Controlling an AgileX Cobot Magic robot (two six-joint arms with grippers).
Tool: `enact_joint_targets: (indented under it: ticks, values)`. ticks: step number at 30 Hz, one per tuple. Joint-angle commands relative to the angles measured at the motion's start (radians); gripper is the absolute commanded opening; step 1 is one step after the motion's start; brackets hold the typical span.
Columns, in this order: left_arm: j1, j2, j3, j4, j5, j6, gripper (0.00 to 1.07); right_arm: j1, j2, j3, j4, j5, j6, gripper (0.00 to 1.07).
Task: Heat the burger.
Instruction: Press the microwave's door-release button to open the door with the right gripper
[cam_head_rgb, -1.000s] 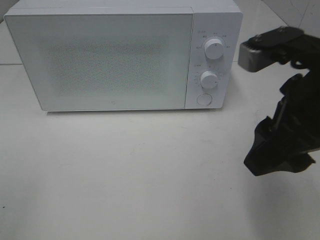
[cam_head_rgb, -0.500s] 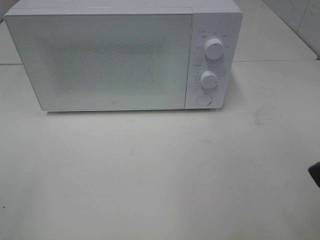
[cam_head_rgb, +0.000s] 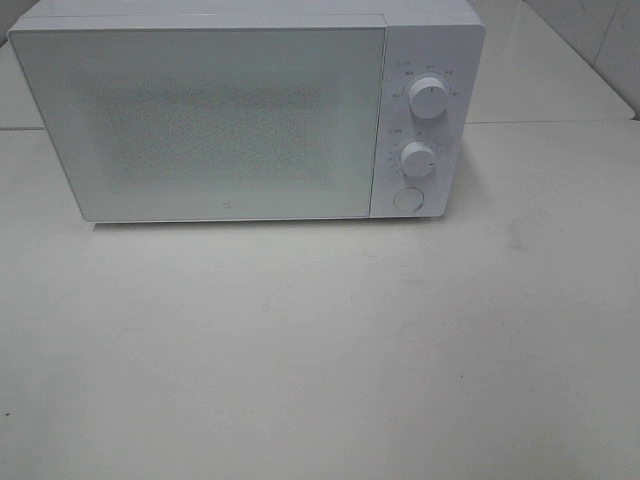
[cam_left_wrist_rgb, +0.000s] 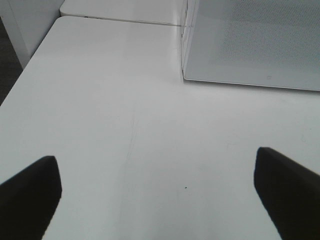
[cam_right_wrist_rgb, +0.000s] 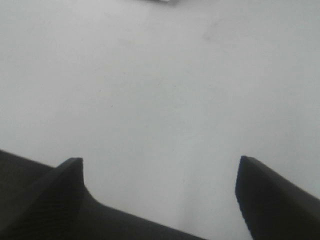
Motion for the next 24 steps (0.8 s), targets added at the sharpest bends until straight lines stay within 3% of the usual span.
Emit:
enact_joint_targets:
  ticks: [1,8,15,24]
  values:
    - [0.001,-0.023,0.003,0.001,-0.006,0.002,1.00,-0.090,-0.116,0.003,-0.008,0.007,0.001,0.79]
    - [0.001,-0.023,0.003,0.001,-0.006,0.002,1.00,-0.189,-0.268,0.011,0.001,0.007,0.003,0.75]
    - [0.001,-0.023,0.003,0.001,-0.006,0.002,1.00,-0.220,-0.358,0.083,0.014,0.013,-0.001,0.75]
    - [0.001,-0.022,0.003,0.004,-0.006,0.002,1.00,-0.221,-0.400,0.079,0.012,0.012,-0.005,0.75]
